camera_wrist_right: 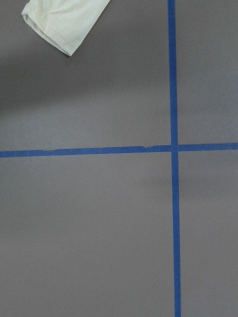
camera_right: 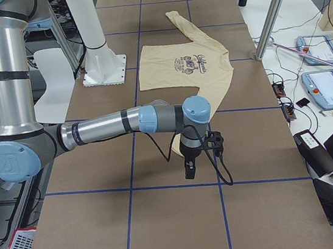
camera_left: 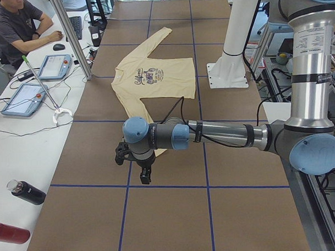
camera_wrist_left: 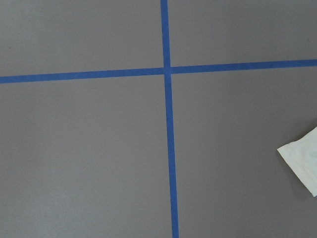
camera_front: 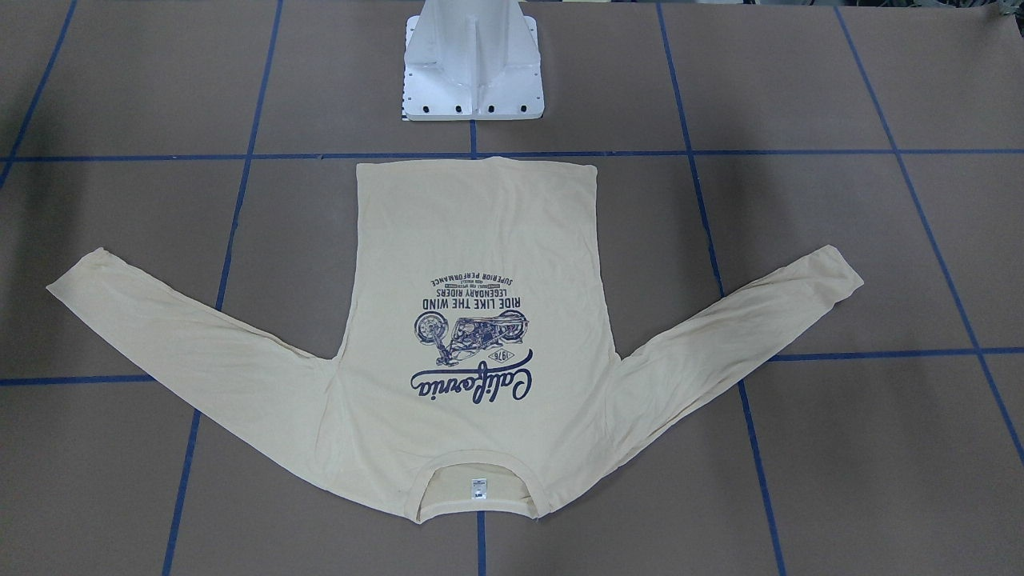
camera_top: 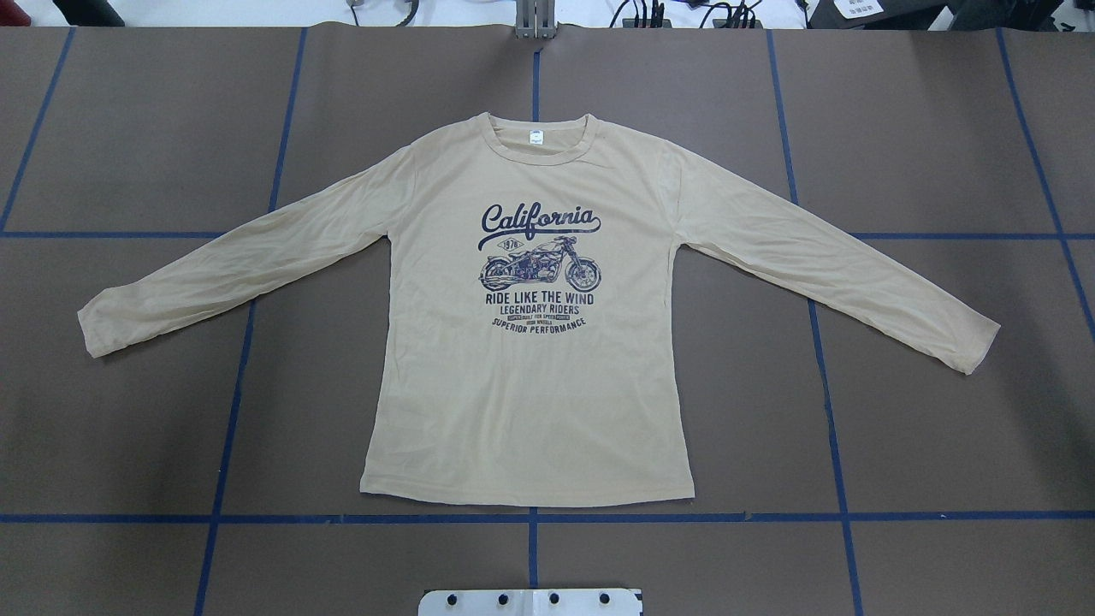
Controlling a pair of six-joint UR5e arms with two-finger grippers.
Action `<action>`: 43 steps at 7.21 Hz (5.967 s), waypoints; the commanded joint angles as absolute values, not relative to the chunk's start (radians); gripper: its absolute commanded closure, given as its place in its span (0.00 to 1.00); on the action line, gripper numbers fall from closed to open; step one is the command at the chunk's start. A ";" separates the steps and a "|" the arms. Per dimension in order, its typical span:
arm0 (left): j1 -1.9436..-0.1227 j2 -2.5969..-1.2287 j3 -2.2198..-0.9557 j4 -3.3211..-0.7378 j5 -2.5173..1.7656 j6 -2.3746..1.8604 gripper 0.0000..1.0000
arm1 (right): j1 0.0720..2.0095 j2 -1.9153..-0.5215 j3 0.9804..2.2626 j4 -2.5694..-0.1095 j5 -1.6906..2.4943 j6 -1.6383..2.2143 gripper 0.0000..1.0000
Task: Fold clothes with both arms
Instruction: 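Move the right gripper toward the cuff of the sleeve nearest it, then lower the right gripper and grasp the sleeve cuff, then carry the sleeve cuff with the right gripper across toward the collar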
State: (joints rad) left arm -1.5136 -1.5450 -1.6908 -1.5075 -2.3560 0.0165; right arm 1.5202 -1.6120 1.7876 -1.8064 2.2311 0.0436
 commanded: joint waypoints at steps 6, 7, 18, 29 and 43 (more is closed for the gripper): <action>-1.493 -1.710 -1.631 -1.826 -2.372 0.012 0.00 | 1.266 -1.459 1.740 -1.503 2.350 0.239 0.00; -1.452 -1.700 -1.596 -1.930 -2.372 0.012 0.00 | 1.220 -1.471 1.735 -1.395 2.347 0.300 0.00; -1.394 -1.683 -1.594 -2.022 -2.375 -0.058 0.00 | 1.003 -1.646 1.553 -0.869 2.191 0.658 0.00; -1.394 -1.681 -1.586 -2.022 -2.376 -0.055 0.00 | 0.985 -1.687 1.562 -0.870 2.200 0.660 0.02; -1.394 -1.683 -1.580 -2.022 -2.378 -0.060 0.01 | 0.971 -1.539 1.851 -1.213 2.206 0.685 1.00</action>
State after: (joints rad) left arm -1.3944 -1.6815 -1.5811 -2.0218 -2.3776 -0.0591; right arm 0.9710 -1.6240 1.8418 -1.2021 2.2030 0.6661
